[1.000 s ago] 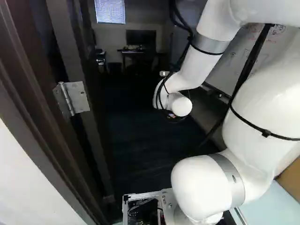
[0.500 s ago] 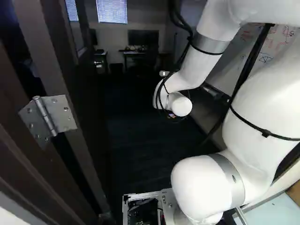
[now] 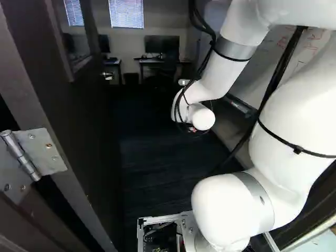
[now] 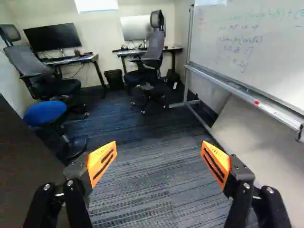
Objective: Open the door and move inside
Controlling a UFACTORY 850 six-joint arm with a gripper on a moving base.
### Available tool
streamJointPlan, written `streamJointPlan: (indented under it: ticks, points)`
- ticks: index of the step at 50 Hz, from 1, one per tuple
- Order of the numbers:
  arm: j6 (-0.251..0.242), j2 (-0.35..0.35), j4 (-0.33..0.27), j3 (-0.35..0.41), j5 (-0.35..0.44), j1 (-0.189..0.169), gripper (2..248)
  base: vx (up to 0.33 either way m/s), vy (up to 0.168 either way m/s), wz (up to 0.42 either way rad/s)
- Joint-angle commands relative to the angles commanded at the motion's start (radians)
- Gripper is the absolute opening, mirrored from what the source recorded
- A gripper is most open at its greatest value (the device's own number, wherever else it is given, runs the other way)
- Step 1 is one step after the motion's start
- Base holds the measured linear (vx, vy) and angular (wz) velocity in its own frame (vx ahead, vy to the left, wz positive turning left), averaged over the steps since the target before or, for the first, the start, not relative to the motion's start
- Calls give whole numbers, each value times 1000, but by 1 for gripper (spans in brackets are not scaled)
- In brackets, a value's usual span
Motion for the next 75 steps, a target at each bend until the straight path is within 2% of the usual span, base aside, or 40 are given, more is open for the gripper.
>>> streamJointPlan:
  ticks: [15, 75]
  points:
    - [0, 0, 0, 0, 0, 0, 247, 173, 28, 144]
    - [0, 0, 0, 0, 0, 0, 247, 188, -1, 7]
